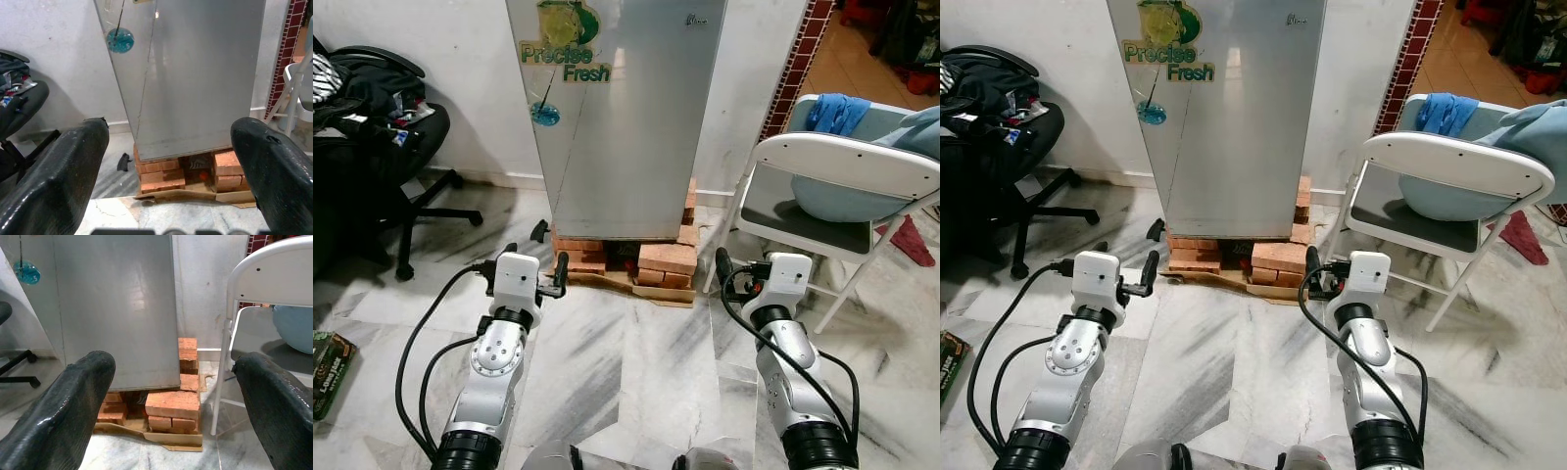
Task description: Restocking fridge
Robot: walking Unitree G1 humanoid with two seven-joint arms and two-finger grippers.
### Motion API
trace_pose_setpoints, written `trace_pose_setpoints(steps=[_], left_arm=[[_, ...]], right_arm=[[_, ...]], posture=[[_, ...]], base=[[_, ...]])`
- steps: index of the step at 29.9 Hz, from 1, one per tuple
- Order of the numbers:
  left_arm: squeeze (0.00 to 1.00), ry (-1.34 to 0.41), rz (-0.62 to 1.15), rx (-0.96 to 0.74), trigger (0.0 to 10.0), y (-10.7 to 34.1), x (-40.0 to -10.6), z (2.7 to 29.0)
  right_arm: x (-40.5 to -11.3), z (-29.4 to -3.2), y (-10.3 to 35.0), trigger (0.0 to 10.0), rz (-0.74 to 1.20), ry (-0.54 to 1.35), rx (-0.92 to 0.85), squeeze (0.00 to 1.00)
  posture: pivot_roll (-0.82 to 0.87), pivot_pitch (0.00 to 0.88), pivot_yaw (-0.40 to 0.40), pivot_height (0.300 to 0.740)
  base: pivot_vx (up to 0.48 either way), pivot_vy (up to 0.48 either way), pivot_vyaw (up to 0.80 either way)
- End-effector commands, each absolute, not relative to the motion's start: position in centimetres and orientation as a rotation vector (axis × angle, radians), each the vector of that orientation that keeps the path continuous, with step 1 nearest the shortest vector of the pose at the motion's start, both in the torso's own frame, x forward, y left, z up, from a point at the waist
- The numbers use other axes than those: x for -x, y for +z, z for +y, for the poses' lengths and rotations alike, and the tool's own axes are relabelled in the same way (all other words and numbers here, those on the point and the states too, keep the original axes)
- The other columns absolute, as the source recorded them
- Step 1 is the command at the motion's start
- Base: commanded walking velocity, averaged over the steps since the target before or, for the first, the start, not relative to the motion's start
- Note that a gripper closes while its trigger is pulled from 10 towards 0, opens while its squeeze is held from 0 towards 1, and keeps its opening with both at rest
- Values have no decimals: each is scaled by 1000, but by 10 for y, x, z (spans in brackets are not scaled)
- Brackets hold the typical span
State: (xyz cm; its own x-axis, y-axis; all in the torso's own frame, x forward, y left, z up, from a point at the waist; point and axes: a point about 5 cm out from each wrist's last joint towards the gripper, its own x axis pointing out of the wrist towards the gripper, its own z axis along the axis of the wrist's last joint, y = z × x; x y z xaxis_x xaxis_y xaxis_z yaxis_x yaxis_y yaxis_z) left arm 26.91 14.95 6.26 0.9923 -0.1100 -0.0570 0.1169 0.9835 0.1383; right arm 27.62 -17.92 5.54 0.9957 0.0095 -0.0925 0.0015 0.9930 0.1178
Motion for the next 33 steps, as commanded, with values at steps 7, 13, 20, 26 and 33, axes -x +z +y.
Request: trace_pose_setpoints(steps=[7, 13, 20, 26, 33], left_arm=[[0, -125, 48, -145, 10000, 63, -271, 149], [0, -125, 48, -143, 10000, 63, -272, 148], [0, -122, 50, -142, 10000, 63, -272, 149], [0, -125, 51, -141, 10000, 63, -272, 148], [0, -124, 54, -137, 10000, 63, -272, 148]], right_arm=[[-277, -181, 56, 10000, 89, -8, -119, 0], [-277, -181, 56, 10000, 88, -9, -119, 0], [-276, -182, 55, 10000, 89, -15, -119, 0], [-276, -182, 54, 10000, 91, -19, -121, 0], [-276, -182, 54, 10000, 97, -21, -125, 0]], posture=[[-64, 0, 43, 740], [-64, 0, 44, 740], [-65, 0, 46, 740], [-65, 0, 49, 740], [-64, 0, 50, 740]], base=[[0, 0, 0], [0, 0, 0], [0, 0, 0], [0, 0, 0], [0, 0, 0]])
